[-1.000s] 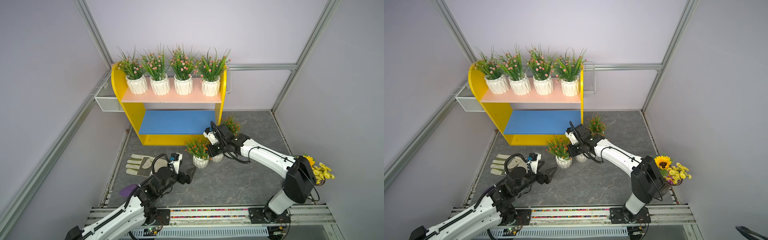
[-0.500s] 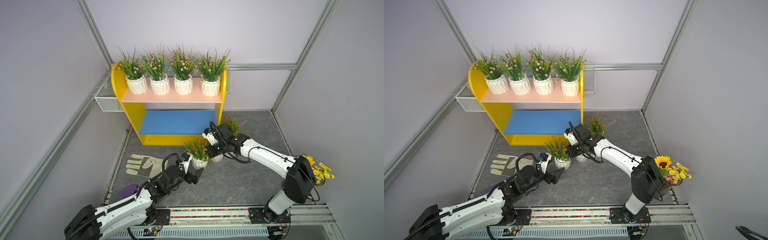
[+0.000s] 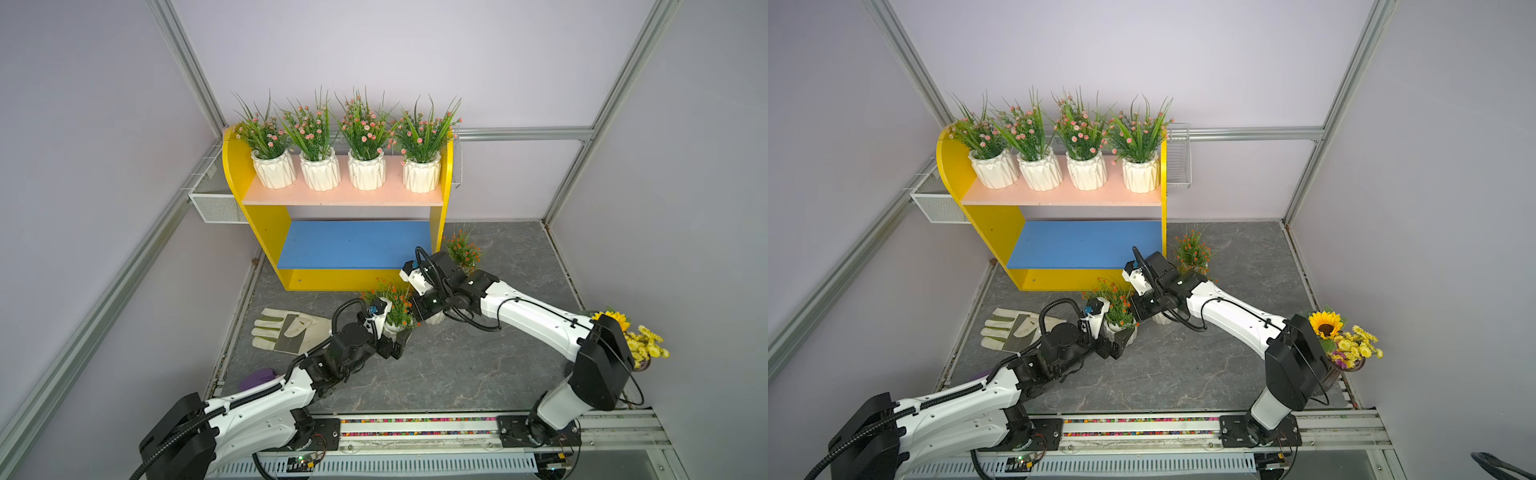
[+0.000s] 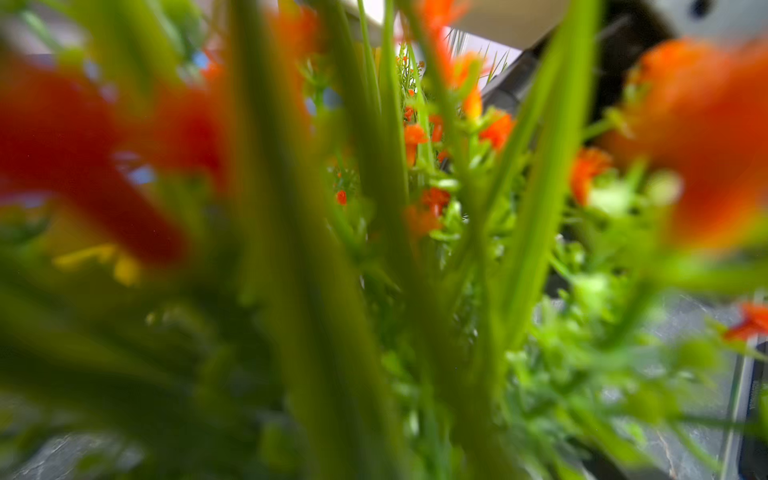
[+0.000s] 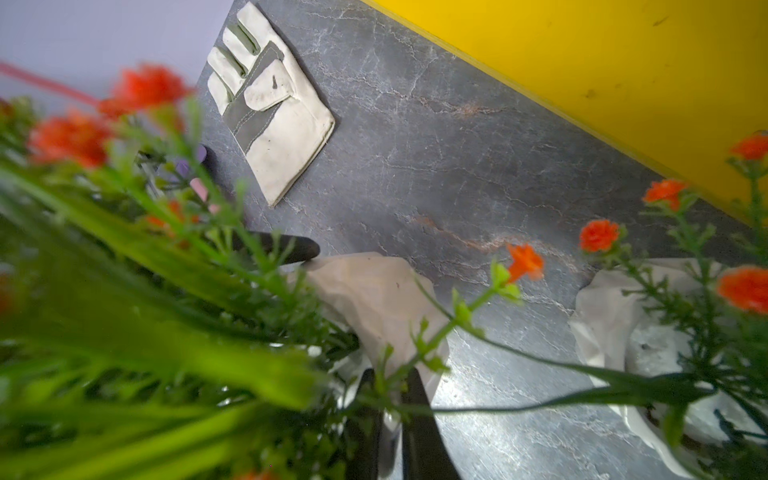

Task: Place the baby's breath potted plants on the rack by color
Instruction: Pick up the baby's breath potted plant from the center of the board.

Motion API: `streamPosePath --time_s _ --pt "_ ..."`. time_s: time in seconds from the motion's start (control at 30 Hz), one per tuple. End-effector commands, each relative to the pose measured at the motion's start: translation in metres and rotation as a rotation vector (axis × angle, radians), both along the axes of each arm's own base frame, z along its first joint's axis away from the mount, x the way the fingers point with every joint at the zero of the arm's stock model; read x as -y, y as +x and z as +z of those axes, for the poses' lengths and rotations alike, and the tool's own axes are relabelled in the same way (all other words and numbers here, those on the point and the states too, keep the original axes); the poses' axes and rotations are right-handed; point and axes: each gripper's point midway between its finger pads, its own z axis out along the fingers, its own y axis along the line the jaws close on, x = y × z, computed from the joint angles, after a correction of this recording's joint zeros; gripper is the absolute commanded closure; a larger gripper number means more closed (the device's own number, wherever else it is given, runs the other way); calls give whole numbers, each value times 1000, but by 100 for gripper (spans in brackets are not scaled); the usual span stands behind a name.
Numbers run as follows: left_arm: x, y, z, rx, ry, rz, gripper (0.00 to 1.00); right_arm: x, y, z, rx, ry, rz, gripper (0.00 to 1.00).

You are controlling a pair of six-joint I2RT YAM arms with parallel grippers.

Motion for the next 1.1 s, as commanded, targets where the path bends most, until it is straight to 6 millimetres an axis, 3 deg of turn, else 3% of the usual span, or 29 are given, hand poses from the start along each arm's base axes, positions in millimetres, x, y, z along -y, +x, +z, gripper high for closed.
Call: streamPosePath --time_s 0.0,0.23,0.53,0.8,0.9,1.07 --pt "9 3 14 26 -19 -10 0 -11 -6 33 43 111 32 90" --pt "13 5 9 15 -3 -13 1 -11 -11 36 47 116 40 90" --pt "17 6 10 16 2 -22 15 -11 -15 28 30 119 44 90" --pt "21 7 9 13 1 -33 41 -10 -15 21 27 113 36 87" --pt "19 10 9 9 6 -14 59 -7 -12 21 34 115 20 84" --pt "18 12 7 1 17 4 68 0 -6 20 36 123 -7 81"
